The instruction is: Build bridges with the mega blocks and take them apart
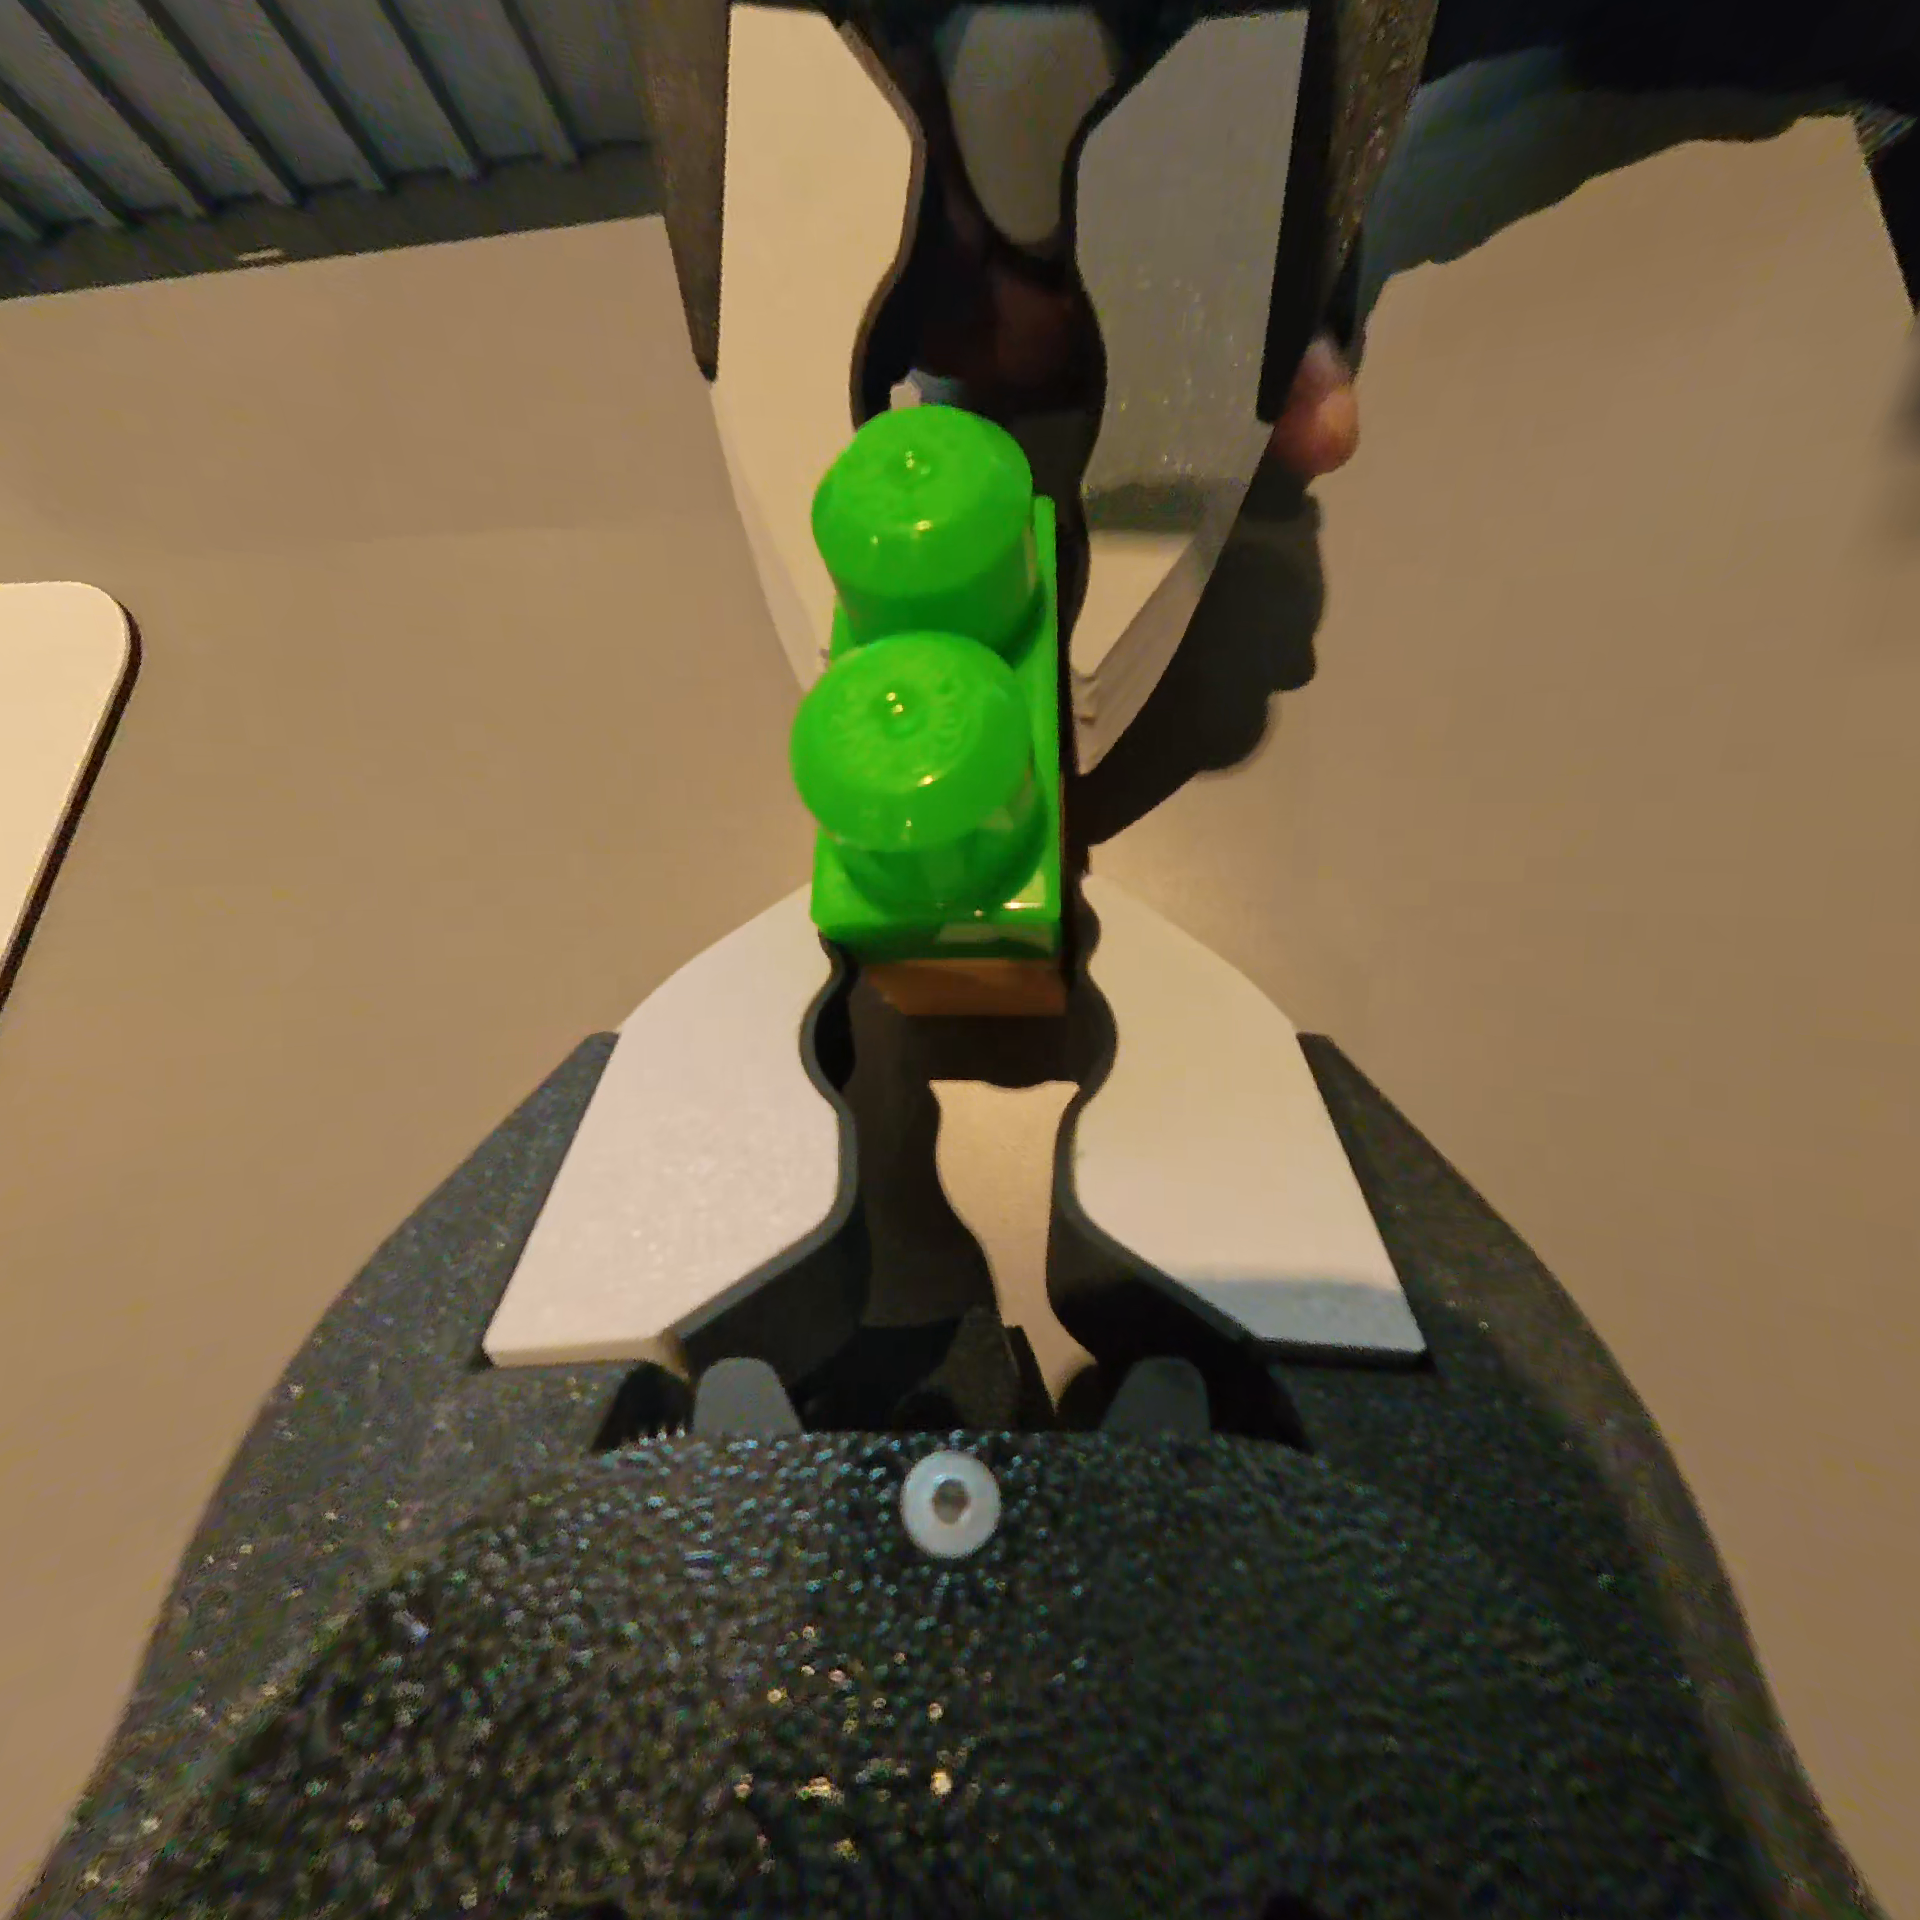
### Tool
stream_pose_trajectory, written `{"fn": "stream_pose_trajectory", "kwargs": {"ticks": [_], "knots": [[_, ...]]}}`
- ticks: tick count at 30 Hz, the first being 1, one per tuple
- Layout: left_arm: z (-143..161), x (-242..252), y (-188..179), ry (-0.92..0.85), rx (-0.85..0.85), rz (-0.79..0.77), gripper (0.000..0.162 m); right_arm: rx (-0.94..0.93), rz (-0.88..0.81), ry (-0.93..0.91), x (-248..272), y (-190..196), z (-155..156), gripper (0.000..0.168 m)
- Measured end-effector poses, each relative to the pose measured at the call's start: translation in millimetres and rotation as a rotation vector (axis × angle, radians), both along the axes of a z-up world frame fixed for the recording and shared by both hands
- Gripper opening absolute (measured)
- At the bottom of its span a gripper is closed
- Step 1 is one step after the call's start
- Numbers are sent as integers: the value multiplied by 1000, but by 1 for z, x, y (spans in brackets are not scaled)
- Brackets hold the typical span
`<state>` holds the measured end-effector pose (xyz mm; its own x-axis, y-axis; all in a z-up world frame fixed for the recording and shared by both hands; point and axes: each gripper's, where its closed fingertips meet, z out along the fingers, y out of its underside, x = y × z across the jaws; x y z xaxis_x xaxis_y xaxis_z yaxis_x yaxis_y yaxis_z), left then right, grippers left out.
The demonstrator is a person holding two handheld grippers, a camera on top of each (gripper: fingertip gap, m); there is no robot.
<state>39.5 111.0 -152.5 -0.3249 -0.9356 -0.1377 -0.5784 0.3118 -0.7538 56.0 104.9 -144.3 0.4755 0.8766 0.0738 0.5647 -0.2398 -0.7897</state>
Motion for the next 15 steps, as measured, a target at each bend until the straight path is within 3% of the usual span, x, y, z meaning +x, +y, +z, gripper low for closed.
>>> {"fn": "stream_pose_trajectory", "kwargs": {"ticks": [1,15], "knots": [[0,1,-1,0,-1,1,37,-2,2,-8,-1,0,-1,38],[-2,3,2,1,65,18,45,-21,-15,-6,0,1,-2,37]]}}
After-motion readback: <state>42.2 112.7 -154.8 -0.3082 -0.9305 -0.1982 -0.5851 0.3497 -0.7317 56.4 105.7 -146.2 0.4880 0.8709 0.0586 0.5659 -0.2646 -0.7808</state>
